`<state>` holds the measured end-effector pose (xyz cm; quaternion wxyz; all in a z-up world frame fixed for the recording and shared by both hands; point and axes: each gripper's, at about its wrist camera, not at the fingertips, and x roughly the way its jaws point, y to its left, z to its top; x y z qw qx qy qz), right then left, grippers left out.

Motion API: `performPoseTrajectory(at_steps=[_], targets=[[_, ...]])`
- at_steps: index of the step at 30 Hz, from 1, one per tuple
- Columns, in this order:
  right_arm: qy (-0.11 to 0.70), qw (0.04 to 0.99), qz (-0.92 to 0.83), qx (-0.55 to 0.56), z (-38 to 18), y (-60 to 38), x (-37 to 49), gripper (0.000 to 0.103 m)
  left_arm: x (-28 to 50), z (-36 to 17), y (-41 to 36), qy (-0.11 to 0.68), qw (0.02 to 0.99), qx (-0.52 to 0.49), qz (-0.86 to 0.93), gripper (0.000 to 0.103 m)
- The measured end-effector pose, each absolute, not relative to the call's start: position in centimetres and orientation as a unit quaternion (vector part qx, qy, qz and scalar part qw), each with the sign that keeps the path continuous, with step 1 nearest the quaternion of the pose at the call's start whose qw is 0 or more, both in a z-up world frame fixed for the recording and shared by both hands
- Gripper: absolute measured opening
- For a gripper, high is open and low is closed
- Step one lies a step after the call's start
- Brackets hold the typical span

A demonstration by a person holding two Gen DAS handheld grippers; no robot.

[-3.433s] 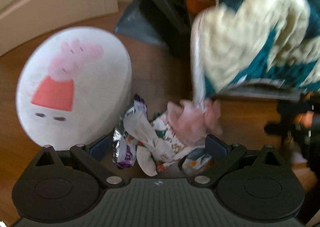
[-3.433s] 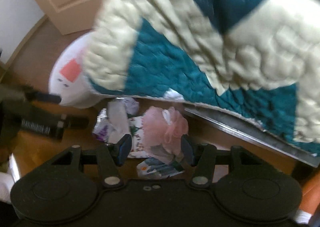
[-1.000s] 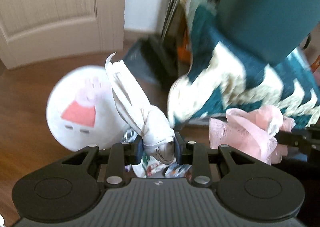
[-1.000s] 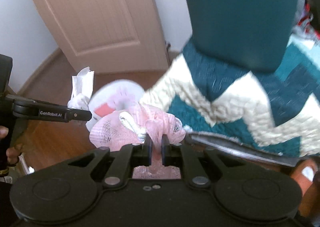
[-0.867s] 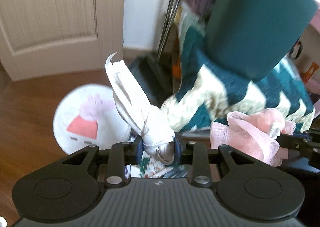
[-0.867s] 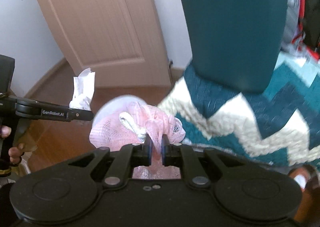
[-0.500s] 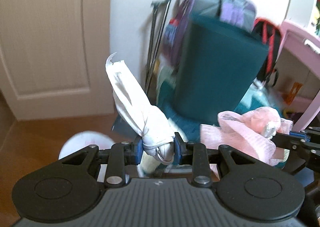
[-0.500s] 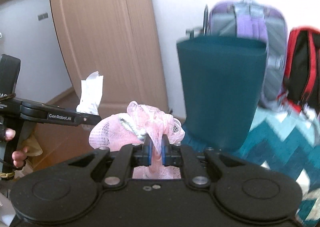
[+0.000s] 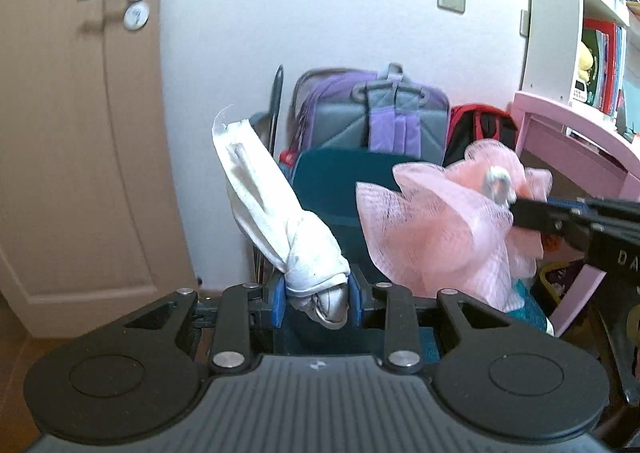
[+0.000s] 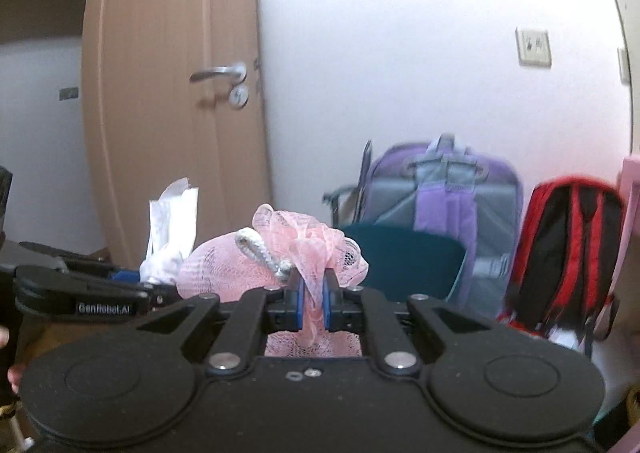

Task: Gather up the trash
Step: 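Lift the white tissue and pink puff with both tools over the wastebasket, then open both tools to drop the tissue and pink puff into the wastebasket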

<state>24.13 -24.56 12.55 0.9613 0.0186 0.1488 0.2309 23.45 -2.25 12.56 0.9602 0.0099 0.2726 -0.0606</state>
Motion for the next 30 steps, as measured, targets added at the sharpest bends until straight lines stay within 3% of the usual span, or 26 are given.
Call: performPoseTrajectory(at_steps=[12, 30], targets=[[0.119, 0.975, 0.188, 0.020, 15.0, -25.2, 32.0, 0.008, 31.1, 15.3, -7.2, 0.276, 0.957, 0.024, -0.084, 0.030], [0.221, 0.956, 0.191, 0.019, 8.2, -24.1, 42.6, 0.012, 42.6, 7.2, -10.3, 0.394, 0.915, 0.023, -0.082, 0.030]])
